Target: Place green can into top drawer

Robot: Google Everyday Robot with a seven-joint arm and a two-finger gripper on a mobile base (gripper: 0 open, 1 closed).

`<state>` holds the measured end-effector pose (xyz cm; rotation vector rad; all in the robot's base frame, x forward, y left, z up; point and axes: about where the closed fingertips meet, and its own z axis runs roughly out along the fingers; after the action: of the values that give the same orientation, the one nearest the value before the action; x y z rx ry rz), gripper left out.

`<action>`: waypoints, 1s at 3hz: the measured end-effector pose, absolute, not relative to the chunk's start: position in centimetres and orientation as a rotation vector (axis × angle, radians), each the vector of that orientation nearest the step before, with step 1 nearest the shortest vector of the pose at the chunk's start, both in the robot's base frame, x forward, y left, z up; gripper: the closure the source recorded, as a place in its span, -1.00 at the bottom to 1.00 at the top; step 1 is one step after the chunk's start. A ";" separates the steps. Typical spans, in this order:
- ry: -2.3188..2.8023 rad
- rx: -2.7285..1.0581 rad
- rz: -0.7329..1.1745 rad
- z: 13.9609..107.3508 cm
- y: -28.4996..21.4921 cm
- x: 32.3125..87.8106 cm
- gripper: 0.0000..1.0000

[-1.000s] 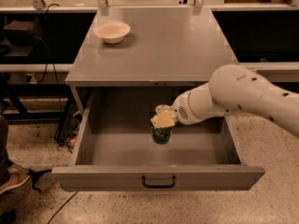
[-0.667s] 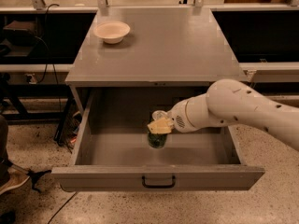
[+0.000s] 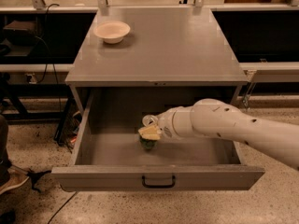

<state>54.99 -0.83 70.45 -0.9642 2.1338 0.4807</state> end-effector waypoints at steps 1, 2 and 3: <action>2.116 -0.971 0.470 69.5 -0.2 55.5 1.00; 2.118 -0.974 0.482 68.5 0.3 55.9 1.00; 2.117 -0.978 0.484 68.4 0.5 55.9 0.53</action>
Offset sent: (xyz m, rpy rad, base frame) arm 0.0150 0.0152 -0.0333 0.0093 -0.0015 0.0115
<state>55.92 0.54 68.42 -0.9780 2.1166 0.4836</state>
